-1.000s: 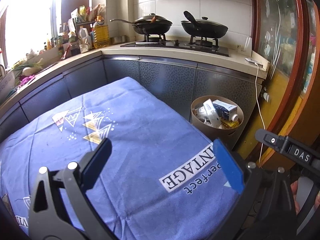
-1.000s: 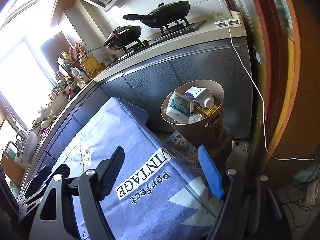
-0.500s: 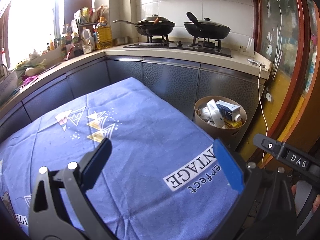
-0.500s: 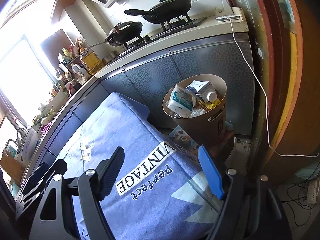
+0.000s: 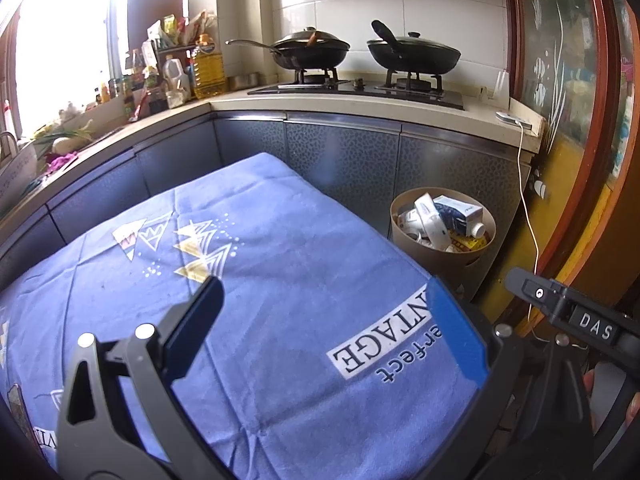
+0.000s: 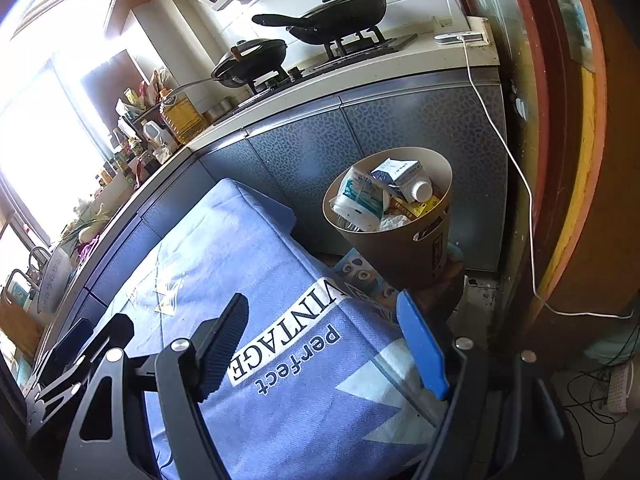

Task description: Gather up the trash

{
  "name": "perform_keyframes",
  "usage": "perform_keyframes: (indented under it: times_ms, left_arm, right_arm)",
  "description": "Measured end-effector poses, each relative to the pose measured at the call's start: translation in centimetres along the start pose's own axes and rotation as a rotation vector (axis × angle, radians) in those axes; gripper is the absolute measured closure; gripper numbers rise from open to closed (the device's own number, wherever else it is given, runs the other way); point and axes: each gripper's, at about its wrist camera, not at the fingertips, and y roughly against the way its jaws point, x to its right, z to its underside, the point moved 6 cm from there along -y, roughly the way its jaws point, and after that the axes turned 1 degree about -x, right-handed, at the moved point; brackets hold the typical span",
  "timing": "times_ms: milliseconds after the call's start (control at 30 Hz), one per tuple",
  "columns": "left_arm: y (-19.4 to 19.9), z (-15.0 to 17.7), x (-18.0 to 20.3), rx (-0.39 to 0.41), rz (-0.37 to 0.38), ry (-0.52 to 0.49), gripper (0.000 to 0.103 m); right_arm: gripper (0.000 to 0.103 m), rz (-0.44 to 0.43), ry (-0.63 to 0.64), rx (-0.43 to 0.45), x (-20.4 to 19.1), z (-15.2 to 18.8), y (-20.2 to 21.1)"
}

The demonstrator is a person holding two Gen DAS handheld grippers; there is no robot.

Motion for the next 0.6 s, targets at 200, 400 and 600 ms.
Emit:
perform_keyframes:
  times_ms: [200,400,600]
  left_arm:
    - [0.1,-0.2,-0.6,0.009,-0.025,0.006,0.006]
    - [0.2,-0.3,-1.3,0.014,-0.034,0.023,0.006]
    - [0.3,-0.4,-1.4,0.018,-0.038,0.028,0.006]
  right_arm:
    - [0.027,0.008,0.018,0.015,-0.1,-0.1,0.1]
    - [0.027,0.050,0.063,0.020,-0.5,0.1,0.0]
    - [0.027,0.060,0.095,0.032,-0.9,0.1,0.1]
